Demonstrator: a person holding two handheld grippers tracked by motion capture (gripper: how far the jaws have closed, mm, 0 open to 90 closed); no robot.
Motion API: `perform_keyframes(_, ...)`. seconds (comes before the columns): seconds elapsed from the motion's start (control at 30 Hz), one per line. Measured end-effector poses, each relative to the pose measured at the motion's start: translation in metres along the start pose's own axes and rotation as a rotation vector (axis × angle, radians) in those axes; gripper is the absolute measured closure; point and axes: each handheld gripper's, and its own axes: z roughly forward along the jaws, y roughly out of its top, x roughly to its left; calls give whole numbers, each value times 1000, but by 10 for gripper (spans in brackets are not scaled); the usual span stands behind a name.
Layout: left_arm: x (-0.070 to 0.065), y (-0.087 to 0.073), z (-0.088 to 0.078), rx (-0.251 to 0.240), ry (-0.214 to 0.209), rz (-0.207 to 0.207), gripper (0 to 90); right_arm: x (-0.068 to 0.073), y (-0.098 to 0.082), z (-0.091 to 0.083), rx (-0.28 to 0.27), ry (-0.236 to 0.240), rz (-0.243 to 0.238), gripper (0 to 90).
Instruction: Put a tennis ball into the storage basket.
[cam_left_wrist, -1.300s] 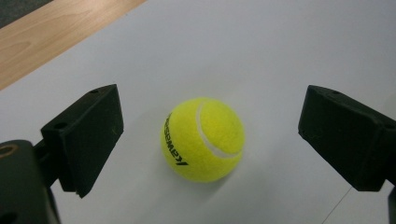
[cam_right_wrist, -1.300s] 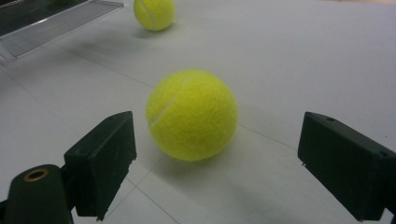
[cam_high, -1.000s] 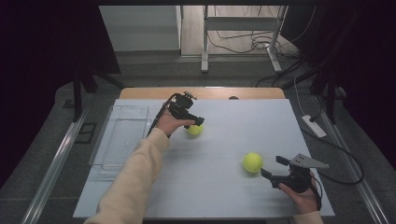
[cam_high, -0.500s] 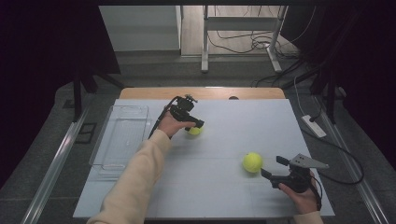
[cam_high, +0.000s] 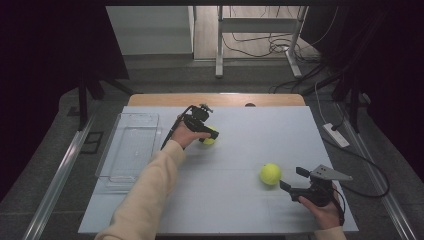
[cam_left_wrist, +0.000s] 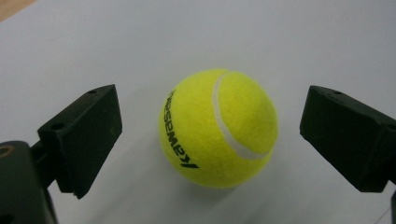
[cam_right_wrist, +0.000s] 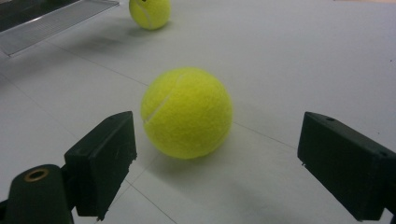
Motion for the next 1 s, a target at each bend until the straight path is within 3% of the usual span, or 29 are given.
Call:
perform_keyframes(0.77,-3,-2,16,53,-17,-18,69,0,0,0,2,-11,-1,121)
perform_keyframes(1.0,-1,-5,16,63,-19,-35,259,0,0,0,3,-12,-1,121)
